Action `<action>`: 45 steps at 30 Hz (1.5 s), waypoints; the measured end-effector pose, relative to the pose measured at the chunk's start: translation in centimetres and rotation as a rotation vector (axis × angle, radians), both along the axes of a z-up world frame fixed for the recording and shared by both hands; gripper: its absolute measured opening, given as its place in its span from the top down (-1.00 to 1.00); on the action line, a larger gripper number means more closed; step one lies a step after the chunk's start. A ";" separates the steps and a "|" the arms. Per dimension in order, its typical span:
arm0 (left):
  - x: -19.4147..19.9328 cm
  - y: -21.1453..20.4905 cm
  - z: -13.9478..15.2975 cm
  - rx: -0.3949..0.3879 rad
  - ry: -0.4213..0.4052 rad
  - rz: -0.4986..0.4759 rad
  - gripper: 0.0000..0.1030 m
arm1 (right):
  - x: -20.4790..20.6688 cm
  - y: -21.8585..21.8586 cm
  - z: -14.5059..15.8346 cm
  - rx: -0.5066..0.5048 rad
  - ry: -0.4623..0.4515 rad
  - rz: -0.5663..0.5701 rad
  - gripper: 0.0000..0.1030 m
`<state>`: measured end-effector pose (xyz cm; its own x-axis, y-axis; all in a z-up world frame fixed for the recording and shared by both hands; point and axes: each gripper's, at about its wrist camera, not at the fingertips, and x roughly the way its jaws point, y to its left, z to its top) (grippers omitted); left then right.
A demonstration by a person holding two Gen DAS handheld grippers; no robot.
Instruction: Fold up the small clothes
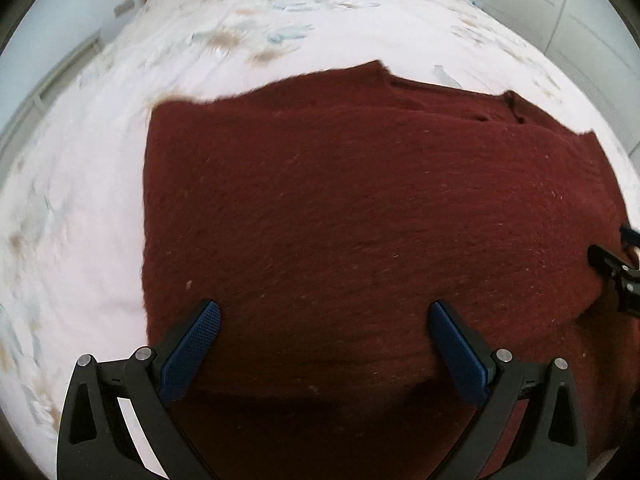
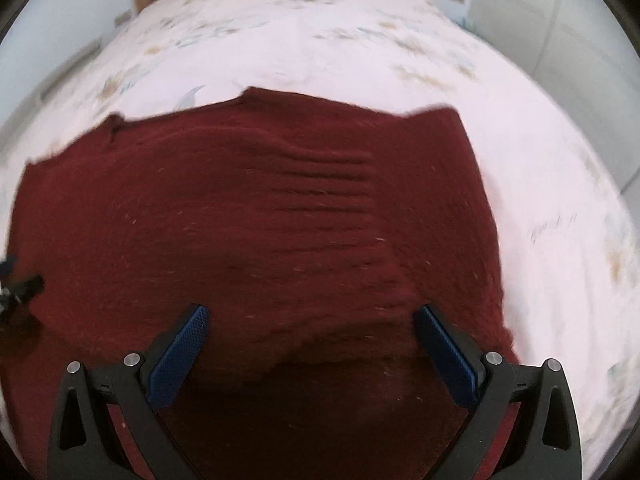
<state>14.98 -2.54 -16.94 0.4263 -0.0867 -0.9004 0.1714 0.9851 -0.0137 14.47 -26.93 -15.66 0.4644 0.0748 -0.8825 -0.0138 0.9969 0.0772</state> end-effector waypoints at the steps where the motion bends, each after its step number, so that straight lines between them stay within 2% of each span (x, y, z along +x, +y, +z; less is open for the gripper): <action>1: -0.1 0.2 0.0 -0.006 -0.002 -0.004 -0.99 | 0.0 -0.1 -0.1 0.010 0.001 0.003 -0.99; 4: -0.3 0.4 -0.1 -0.006 -0.007 -0.006 -0.99 | 0.0 -0.1 0.2 0.026 0.013 -0.002 -0.99; 7: 0.0 0.6 0.1 -0.006 0.021 -0.003 -0.99 | -0.9 -0.8 2.7 0.046 -0.045 -0.029 -0.99; 10: -0.2 0.5 1.8 0.015 0.035 0.012 -0.98 | -3.2 -1.8 5.8 0.081 -0.089 -0.029 -0.99; 13: -1.7 1.0 4.4 -0.015 0.024 0.032 -0.98 | -5.3 -3.1 7.6 0.083 -0.080 -0.012 -0.99; 16: -4.2 2.0 6.8 -0.043 0.000 0.027 -0.98 | -7.9 -4.2 7.9 0.093 -0.036 0.004 -0.99; 20: -8.4 3.1 8.3 -0.028 -0.001 -0.005 -0.98 | -11.7 -5.4 6.4 0.067 0.028 -0.006 -0.99; 29: -15.3 5.6 5.4 -0.058 0.133 0.047 -0.98 | -17.1 -7.4 2.0 0.097 0.150 -0.039 -0.99; 32: -17.5 6.1 4.2 -0.052 0.165 0.042 -0.98 | -18.1 -7.7 1.0 0.120 0.166 -0.058 -0.99; 36: -19.1 5.5 2.0 -0.010 0.222 0.036 -0.98 | -19.0 -7.0 0.8 0.084 0.165 -0.045 -0.99; 38: -19.7 5.1 1.2 -0.020 0.244 0.026 -0.98 | -19.3 -6.7 0.6 0.074 0.165 -0.033 -0.99; 43: -20.2 3.6 0.6 -0.011 0.222 0.015 -0.97 | -20.2 -6.0 0.3 0.063 0.164 -0.027 -0.99; 44: -20.1 3.4 0.6 -0.018 0.220 0.014 -0.97 | -20.3 -5.9 0.4 0.059 0.167 -0.025 -0.95; 45: -20.1 3.1 0.7 -0.038 0.218 0.009 -0.97 | -20.4 -5.8 0.4 0.053 0.171 -0.025 -0.82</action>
